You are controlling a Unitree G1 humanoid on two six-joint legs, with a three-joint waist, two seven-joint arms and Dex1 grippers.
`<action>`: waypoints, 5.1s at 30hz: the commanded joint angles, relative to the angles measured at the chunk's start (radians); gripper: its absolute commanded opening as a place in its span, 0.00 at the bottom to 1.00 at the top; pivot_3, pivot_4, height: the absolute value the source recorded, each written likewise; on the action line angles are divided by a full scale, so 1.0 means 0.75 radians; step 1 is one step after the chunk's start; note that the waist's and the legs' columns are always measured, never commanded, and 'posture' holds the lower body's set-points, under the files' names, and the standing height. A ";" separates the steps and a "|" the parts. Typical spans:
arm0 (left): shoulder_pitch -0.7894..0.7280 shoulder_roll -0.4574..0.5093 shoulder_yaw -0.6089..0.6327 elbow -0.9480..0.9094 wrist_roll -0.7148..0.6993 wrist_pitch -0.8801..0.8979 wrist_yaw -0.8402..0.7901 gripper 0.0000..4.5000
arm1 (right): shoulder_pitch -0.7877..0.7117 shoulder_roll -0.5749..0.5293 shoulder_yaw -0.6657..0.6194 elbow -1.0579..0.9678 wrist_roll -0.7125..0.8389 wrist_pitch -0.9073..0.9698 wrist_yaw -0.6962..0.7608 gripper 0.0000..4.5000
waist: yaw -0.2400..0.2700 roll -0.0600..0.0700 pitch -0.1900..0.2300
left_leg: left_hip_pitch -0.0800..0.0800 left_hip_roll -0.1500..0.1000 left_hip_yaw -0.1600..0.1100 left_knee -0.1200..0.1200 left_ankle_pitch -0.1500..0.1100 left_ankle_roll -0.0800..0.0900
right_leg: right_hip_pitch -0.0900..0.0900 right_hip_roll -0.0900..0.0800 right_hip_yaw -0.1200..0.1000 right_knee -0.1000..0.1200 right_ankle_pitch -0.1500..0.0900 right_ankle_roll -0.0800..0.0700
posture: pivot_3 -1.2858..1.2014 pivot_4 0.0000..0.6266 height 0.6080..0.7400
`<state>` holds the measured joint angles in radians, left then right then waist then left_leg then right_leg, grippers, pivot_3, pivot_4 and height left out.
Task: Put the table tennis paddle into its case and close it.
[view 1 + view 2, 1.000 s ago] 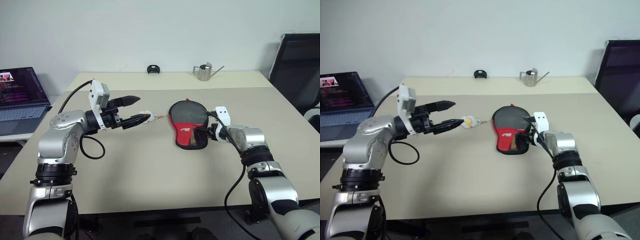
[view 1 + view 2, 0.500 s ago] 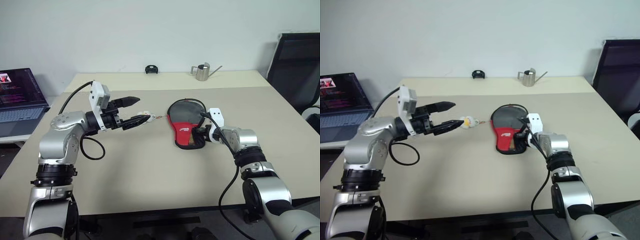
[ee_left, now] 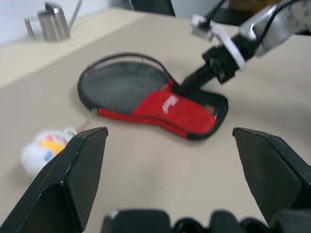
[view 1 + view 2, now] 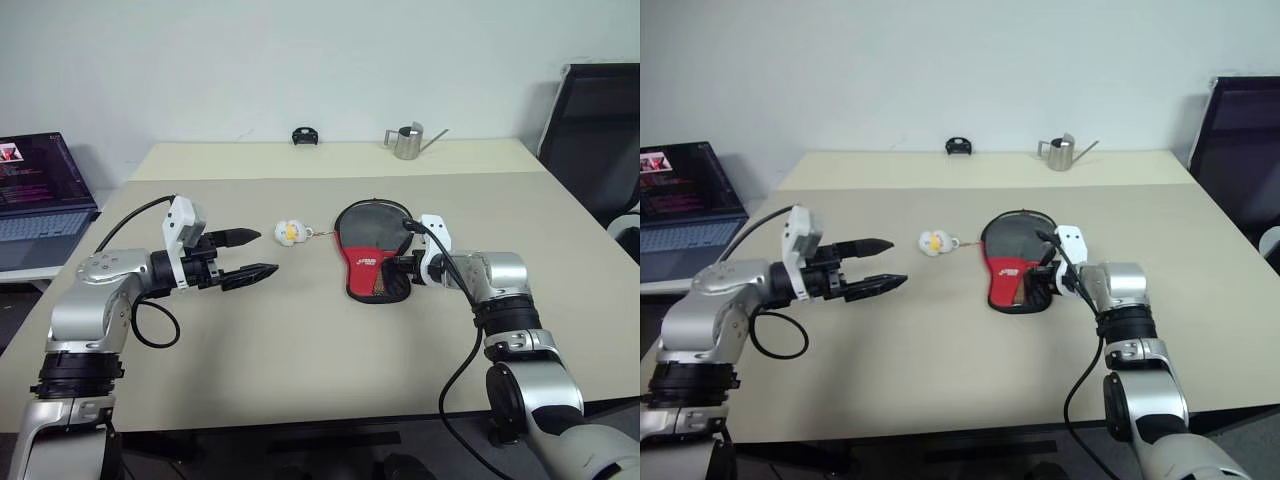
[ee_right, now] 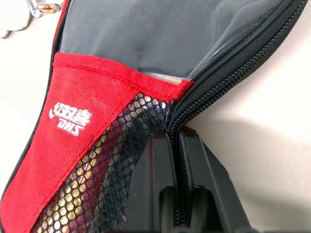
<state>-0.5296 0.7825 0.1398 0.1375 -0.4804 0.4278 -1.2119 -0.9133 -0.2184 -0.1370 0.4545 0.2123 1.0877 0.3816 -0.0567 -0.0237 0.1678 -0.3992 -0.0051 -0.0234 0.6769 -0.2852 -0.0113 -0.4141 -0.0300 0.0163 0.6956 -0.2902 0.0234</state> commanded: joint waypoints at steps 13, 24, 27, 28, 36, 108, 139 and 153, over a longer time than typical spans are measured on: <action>0.137 0.061 0.004 -0.274 -0.108 0.138 -0.082 1.00 | 0.180 0.004 -0.029 -0.624 0.182 0.476 -0.050 0.00 | 0.003 0.000 0.000 | -0.001 0.000 0.000 -0.001 0.000 0.000 | -0.001 0.000 0.000 -0.001 0.000 0.000 | 0.52 0.24 1.00; 0.189 0.089 -0.028 -0.379 -0.135 0.187 -0.122 1.00 | 0.345 0.044 -0.048 -0.913 0.244 0.696 -0.070 0.00 | 0.004 0.000 0.000 | -0.001 0.000 0.000 -0.001 0.000 0.000 | -0.001 0.000 0.000 -0.001 0.000 0.000 | 0.52 0.24 1.00; 0.203 0.093 -0.036 -0.402 -0.137 0.190 -0.131 1.00 | 0.405 0.043 -0.039 -0.977 0.288 0.702 -0.078 0.00 | 0.004 0.000 0.000 | -0.001 0.000 0.000 -0.001 0.000 0.000 | 0.000 0.000 0.000 -0.002 0.000 0.000 | 0.52 0.24 1.00; 0.205 0.094 -0.038 -0.408 -0.138 0.191 -0.133 1.00 | 0.422 0.042 -0.036 -0.994 0.303 0.702 -0.082 0.00 | 0.004 0.000 0.000 | -0.001 0.000 0.000 -0.001 0.000 0.000 | 0.000 0.000 0.000 -0.002 0.000 0.000 | 0.52 0.24 1.00; 0.202 0.104 -0.071 -0.445 -0.156 0.209 -0.141 1.00 | 0.545 0.014 -0.022 -1.103 0.451 0.702 -0.152 0.00 | 0.004 0.000 0.000 | 0.000 0.000 0.000 -0.001 0.000 0.000 | 0.000 0.000 -0.001 -0.002 0.000 0.000 | 0.52 0.24 1.00; 0.187 0.040 -0.135 -0.447 -0.170 0.206 -0.147 1.00 | 0.900 -0.762 0.079 -1.368 1.668 0.150 -0.827 1.00 | 0.035 0.000 0.000 | 0.002 0.000 -0.003 0.000 -0.001 0.002 | 0.013 0.002 -0.003 -0.019 0.002 0.005 | 0.52 0.24 1.00; 0.314 -0.095 0.024 -0.492 -0.164 0.184 0.303 1.00 | 0.431 -0.358 0.637 -0.655 0.282 -0.654 0.283 1.00 | 0.040 -0.001 0.000 | 0.001 0.002 -0.003 0.001 -0.002 0.003 | 0.011 0.002 -0.004 -0.019 0.004 0.001 | 0.52 0.24 1.00; -0.153 -0.312 -0.162 0.082 0.236 0.031 0.667 1.00 | 0.522 -0.271 0.630 -0.574 0.027 -0.644 0.278 1.00 | 0.042 -0.002 -0.001 | 0.004 0.000 -0.003 0.003 -0.002 0.003 | 0.013 0.002 -0.004 -0.016 0.005 0.001 | 0.52 0.24 1.00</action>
<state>-0.6076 0.5553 0.0253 0.1668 -0.3295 0.4846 -0.7328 -0.5328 -0.4255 0.3358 0.0226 0.2525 0.5934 0.5886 -0.0252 -0.0254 0.1667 -0.3966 -0.0049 -0.0254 0.6794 -0.2864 -0.0090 -0.4048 -0.0285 0.0135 0.6837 -0.2862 0.0245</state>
